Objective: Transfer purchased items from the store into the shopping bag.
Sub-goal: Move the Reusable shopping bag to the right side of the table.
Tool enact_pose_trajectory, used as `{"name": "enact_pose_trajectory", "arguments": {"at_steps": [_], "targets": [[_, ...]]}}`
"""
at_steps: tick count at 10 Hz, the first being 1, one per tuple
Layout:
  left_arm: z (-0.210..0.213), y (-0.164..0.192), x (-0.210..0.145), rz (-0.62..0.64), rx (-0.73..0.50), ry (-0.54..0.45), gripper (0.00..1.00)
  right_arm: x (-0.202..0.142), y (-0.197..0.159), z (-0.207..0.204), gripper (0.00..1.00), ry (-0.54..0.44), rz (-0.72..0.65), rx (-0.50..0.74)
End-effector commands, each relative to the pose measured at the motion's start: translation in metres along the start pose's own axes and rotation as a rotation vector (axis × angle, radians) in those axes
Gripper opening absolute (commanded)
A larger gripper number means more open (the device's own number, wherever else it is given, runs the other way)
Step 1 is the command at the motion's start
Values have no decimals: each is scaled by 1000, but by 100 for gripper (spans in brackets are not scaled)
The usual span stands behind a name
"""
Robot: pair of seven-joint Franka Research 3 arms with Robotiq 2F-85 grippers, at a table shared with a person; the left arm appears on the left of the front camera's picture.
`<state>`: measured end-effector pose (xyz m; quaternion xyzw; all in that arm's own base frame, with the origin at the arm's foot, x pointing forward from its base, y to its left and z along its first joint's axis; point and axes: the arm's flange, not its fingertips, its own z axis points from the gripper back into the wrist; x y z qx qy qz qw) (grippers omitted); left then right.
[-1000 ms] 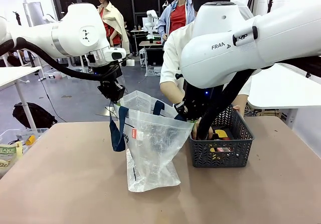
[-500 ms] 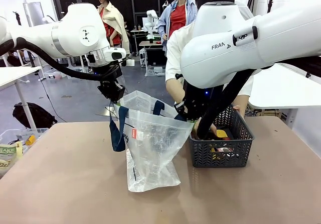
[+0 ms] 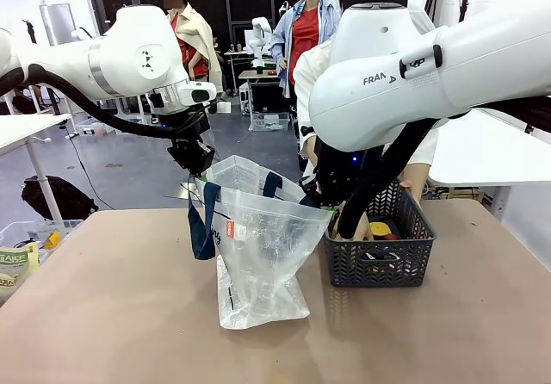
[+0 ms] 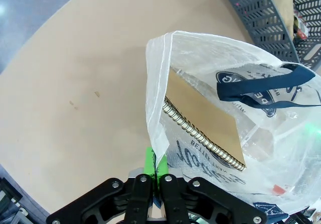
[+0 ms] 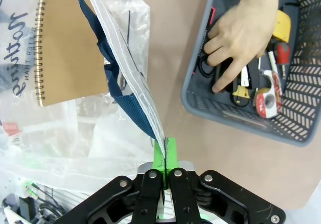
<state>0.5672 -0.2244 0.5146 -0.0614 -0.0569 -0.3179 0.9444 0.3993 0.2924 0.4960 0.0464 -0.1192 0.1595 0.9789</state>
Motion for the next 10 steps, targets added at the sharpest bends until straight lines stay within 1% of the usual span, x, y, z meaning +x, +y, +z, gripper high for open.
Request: {"name": "enact_pose_trajectory", "arguments": {"at_steps": [1,10], "targets": [[1,0,-3,12,5,-5,0,-1,-1,1,0,-5,-6,2],[1,0,-3,12,5,-5,0,-1,-1,1,0,-5,-6,2]]}}
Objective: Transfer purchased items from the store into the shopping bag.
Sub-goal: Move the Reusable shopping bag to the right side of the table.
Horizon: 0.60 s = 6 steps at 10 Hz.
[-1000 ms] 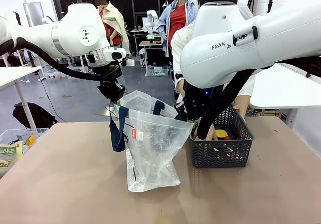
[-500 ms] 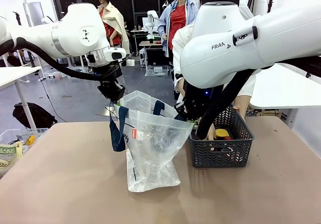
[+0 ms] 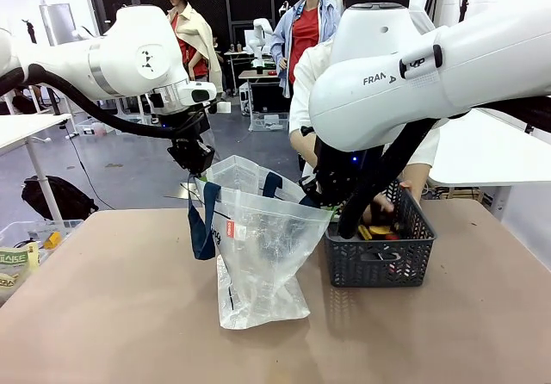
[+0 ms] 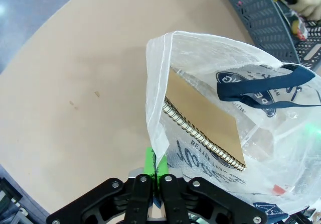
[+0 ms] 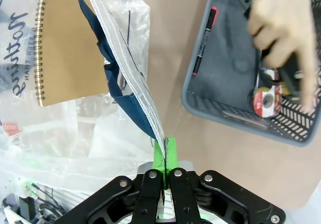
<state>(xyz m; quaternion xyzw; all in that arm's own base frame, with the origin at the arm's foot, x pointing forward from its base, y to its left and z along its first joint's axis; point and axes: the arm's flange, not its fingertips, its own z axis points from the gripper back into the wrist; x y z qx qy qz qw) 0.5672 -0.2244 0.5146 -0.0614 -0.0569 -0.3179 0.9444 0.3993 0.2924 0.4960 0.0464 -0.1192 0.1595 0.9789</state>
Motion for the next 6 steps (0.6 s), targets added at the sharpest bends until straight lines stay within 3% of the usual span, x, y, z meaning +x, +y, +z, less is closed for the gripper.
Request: {"name": "enact_pose_trajectory", "arguments": {"at_steps": [1,6], "targets": [[1,0,-3,12,5,-5,0,-1,-1,1,0,-5,-6,2],[1,0,-3,12,5,-5,0,-1,-1,1,0,-5,-6,2]]}}
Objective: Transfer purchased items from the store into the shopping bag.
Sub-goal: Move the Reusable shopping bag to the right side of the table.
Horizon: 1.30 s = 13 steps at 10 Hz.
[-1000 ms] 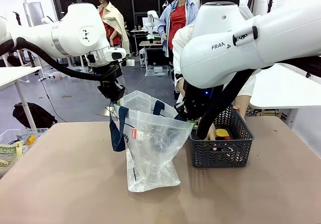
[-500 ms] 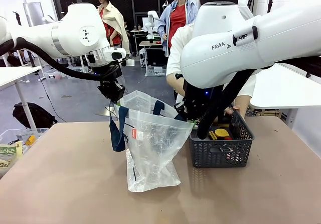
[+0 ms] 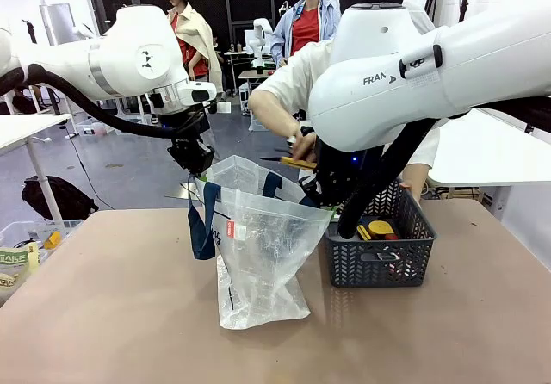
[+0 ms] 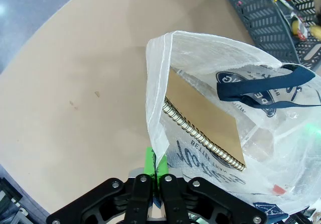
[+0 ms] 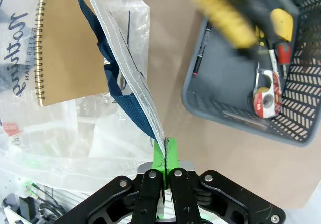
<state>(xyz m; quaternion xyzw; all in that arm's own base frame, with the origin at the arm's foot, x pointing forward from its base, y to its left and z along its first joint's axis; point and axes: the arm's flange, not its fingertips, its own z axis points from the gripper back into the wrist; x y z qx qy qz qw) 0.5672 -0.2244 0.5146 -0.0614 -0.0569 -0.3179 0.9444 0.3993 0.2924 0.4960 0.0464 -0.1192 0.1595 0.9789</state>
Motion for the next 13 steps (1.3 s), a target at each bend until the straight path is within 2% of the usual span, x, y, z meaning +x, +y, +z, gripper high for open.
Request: {"name": "enact_pose_trajectory", "arguments": {"at_steps": [1,13], "targets": [[1,0,-3,12,5,-5,0,-1,-1,1,0,-5,-6,2],[1,0,-3,12,5,-5,0,-1,-1,1,0,-5,-6,2]]}}
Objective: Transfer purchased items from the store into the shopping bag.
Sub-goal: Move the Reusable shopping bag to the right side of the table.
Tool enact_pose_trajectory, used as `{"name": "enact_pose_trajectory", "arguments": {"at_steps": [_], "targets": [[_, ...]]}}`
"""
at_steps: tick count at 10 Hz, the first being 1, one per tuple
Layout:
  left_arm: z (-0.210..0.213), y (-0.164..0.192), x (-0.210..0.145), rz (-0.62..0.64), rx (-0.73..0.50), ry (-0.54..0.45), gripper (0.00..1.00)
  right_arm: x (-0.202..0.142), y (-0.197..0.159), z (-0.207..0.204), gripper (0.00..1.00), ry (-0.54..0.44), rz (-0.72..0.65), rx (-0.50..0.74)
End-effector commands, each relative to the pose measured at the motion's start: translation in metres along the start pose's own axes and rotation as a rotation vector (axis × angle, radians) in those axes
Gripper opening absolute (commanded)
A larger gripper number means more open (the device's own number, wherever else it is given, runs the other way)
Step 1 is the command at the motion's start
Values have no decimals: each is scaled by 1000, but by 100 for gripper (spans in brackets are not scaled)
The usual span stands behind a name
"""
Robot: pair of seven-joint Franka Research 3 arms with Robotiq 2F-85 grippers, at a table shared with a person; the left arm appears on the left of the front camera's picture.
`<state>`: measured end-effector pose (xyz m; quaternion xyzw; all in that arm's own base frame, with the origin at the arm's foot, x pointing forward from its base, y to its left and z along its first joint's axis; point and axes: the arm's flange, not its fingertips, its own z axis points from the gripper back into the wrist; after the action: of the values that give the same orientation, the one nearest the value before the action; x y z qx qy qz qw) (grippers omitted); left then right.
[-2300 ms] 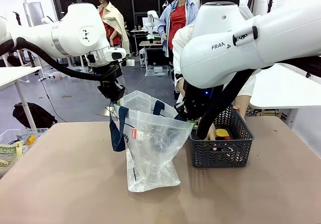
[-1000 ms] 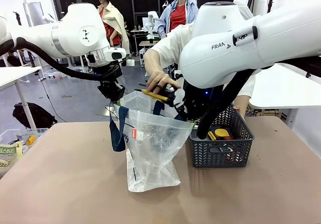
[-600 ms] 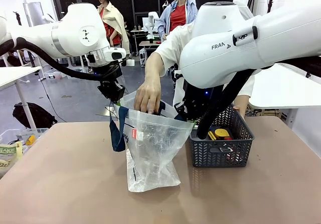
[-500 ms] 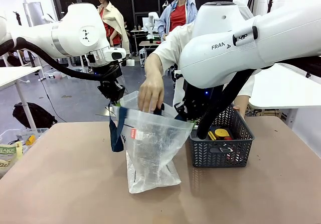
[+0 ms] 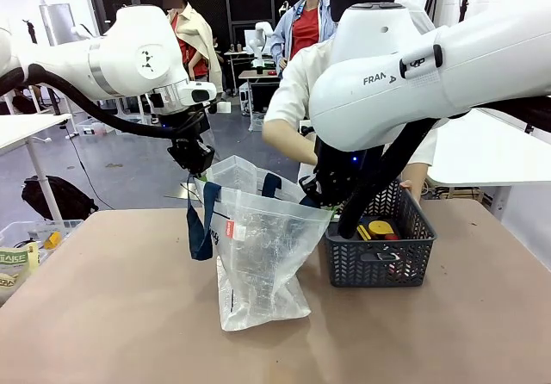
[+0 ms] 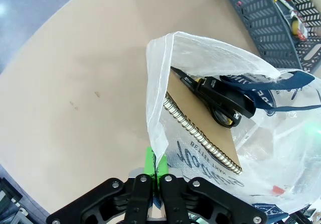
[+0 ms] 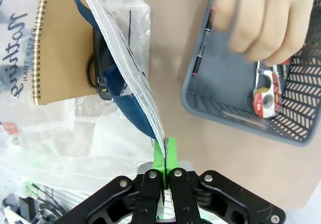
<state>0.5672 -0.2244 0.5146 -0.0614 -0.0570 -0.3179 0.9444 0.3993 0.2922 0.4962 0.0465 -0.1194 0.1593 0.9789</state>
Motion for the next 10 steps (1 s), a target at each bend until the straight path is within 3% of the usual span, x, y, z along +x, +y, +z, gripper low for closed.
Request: {"name": "enact_pose_trajectory", "arguments": {"at_steps": [1,10], "targets": [[1,0,-3,12,5,-5,0,-1,-1,1,0,-4,-5,2],[1,0,-3,12,5,-5,0,-1,-1,1,0,-4,-5,2]]}}
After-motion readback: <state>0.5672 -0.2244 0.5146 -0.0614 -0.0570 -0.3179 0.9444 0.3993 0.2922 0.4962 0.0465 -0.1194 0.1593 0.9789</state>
